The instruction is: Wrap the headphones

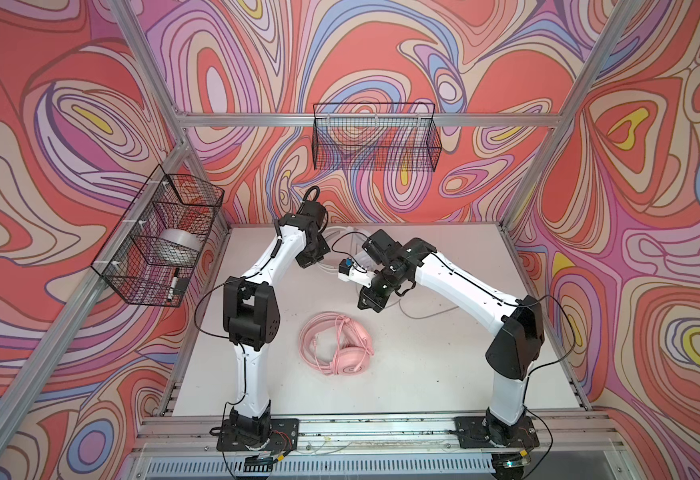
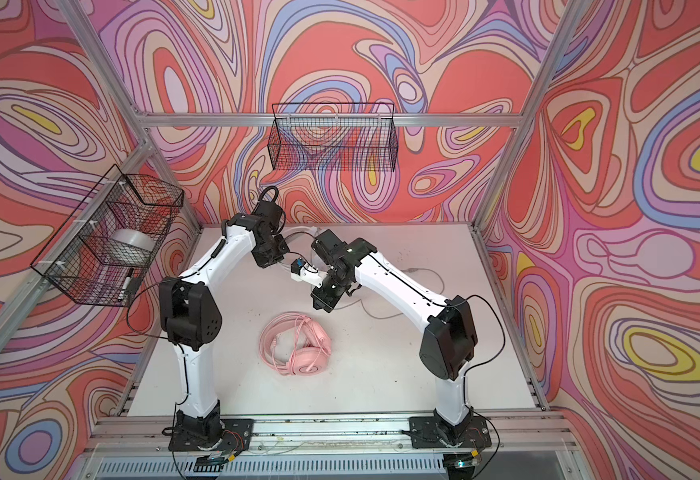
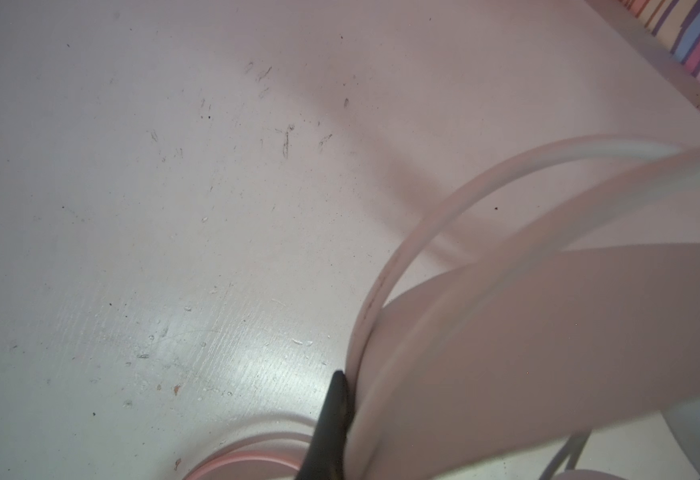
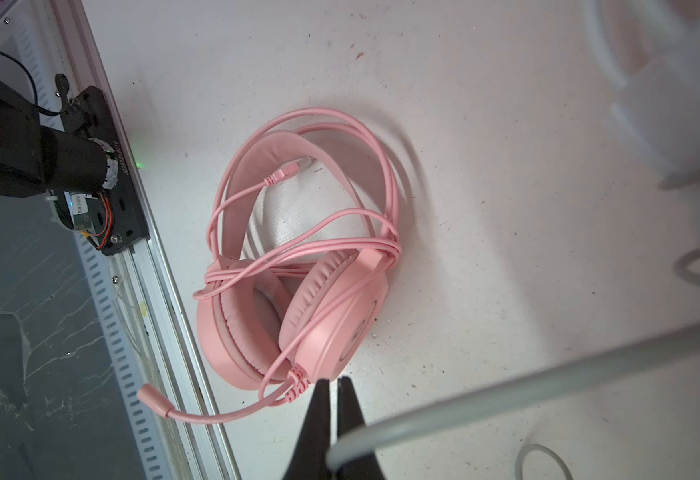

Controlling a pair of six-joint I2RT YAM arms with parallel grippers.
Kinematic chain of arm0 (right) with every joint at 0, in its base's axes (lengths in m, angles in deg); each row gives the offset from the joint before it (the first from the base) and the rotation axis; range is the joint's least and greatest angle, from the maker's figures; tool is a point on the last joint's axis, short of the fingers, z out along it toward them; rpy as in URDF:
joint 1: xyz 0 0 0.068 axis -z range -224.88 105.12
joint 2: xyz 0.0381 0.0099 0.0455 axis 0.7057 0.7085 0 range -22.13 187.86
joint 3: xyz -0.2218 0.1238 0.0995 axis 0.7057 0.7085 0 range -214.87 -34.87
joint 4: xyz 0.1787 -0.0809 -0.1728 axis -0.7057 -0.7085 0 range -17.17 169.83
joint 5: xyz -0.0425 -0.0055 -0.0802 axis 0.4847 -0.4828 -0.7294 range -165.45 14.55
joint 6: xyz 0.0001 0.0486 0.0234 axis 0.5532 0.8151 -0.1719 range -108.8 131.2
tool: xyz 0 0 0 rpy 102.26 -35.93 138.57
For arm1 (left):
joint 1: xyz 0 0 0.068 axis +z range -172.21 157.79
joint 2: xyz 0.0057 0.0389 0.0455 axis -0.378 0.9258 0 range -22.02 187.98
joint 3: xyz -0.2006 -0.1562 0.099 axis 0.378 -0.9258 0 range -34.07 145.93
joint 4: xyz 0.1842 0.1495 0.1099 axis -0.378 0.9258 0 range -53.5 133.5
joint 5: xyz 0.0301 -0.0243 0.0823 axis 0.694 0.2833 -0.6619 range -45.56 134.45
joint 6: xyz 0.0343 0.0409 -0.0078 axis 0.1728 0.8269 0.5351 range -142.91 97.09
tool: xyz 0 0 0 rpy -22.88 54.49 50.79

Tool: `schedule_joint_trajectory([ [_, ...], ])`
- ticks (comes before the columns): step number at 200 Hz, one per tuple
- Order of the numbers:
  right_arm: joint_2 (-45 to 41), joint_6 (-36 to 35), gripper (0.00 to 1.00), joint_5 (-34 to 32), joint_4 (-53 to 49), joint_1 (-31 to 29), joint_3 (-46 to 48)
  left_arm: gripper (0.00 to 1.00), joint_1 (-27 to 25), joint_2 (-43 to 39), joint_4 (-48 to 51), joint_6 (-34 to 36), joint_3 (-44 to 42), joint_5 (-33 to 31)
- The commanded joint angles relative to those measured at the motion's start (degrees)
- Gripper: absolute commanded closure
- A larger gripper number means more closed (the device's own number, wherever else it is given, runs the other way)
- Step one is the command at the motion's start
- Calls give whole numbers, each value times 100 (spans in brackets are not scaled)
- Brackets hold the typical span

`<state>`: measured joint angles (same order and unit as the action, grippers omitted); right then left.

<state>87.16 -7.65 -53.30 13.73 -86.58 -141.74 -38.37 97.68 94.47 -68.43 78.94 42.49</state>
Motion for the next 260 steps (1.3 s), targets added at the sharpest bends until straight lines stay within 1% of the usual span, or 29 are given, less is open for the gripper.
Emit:
schedule_joint_trajectory([
  [1, 175, -212, 100, -212, -197, -6, -423, 100, -66, 103, 277, 204, 290, -143],
  [42, 431, -344, 100, -428, -414, 78, -1136, 100, -106, 227, 414, 479, 298, -192],
  [82, 614, -444, 100, -706, -513, 197, -1633, 100, -115, 304, 469, 665, 248, -150],
  [99, 693, -494, 100, -727, -540, 270, -1828, 100, -120, 320, 460, 737, 239, -91],
  [125, 806, -726, 100, -772, -711, 327, -2093, 100, -140, 348, 434, 911, 254, 61],
  [150, 986, -971, 100, -959, -1081, 354, -2469, 100, -141, 400, 564, 1106, 372, 12],
  [188, 901, -1278, 100, -1586, -869, 372, -2377, 100, -136, 449, 611, 1203, 415, 139],
  [203, 880, -1390, 100, -1691, -791, 372, -2348, 100, -141, 456, 545, 1177, 397, 240],
  [224, 850, -1495, 100, -1516, -822, 372, -2365, 100, -140, 458, 498, 1079, 423, 348],
  [260, 846, -1544, 100, -970, -913, 355, -2347, 100, -157, 557, 490, 977, 558, 509],
])
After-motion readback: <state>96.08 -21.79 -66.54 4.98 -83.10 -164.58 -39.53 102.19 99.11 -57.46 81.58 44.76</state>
